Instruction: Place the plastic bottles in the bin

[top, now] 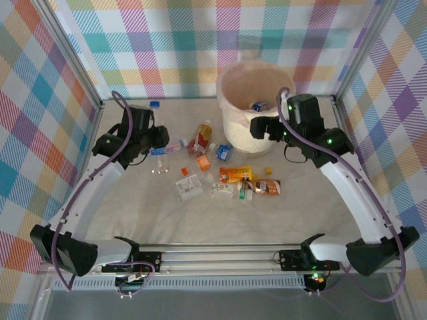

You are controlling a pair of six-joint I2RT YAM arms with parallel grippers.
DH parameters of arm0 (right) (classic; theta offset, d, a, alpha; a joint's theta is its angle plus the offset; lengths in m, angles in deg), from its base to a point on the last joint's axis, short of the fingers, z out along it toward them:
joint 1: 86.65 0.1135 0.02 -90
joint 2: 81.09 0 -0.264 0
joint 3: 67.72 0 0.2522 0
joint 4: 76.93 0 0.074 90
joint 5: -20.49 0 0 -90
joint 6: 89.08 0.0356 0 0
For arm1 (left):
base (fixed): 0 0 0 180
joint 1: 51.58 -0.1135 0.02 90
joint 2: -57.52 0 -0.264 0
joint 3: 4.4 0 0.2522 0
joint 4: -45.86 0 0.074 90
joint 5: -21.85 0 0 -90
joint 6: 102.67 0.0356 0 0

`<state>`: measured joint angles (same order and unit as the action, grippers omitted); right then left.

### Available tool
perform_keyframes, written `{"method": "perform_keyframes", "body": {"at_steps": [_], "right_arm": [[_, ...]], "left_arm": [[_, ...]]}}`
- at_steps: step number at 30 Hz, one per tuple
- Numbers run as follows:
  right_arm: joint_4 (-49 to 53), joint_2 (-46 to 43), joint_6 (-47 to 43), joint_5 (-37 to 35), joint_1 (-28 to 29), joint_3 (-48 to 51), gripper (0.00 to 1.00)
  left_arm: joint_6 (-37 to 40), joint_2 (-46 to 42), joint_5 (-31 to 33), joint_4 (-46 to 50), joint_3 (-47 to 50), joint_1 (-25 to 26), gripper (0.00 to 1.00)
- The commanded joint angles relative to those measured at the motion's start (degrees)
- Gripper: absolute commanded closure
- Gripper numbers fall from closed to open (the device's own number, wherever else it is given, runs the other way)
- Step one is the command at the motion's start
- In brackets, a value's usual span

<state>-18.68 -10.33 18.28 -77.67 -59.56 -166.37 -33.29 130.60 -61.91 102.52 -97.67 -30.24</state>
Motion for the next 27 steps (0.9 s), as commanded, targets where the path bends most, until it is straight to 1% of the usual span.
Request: {"method": "perform_keyframes", "body": {"at_steps": [1,8,14,21,23,25,27], "right_arm": [[-3.21,-4.53,1.35,1.83,0.33,5.11,0.00],[-6.33,-14.29,3.23,1.40,0.33,18.28,0.00],[-5.90,-20.68,5.31,-0.27,0.32,25.34,0.00],[-4.71,-24.86,5.56,-2.51,0.33,29.14,0.00],[-4.50,-25.47,7.13,-4.49,0.33,30.30,0.00],[-4.19,-25.60,7.41,-5.48,0.33,31.32,0.00],[-2.58,-24.63,8.29,-7.72,0.24,31.45,0.00]], "left_arm": [[-1.71,2.04,-2.71,-5.98,-5.73,3.50,0.65],[-0.42,12.70,-4.53,-14.97,-18.71,10.07,0.70],[3.80,26.07,-5.78,-18.76,-36.35,14.25,0.71],[8.00,43.37,-6.20,-17.93,-62.78,16.42,0.74],[9.00,48.34,-6.55,-17.93,-69.71,16.61,0.74],[9.75,52.33,-6.63,-18.58,-74.69,16.56,0.74],[10.40,55.10,-6.36,-20.35,-77.04,16.63,0.74]]}}
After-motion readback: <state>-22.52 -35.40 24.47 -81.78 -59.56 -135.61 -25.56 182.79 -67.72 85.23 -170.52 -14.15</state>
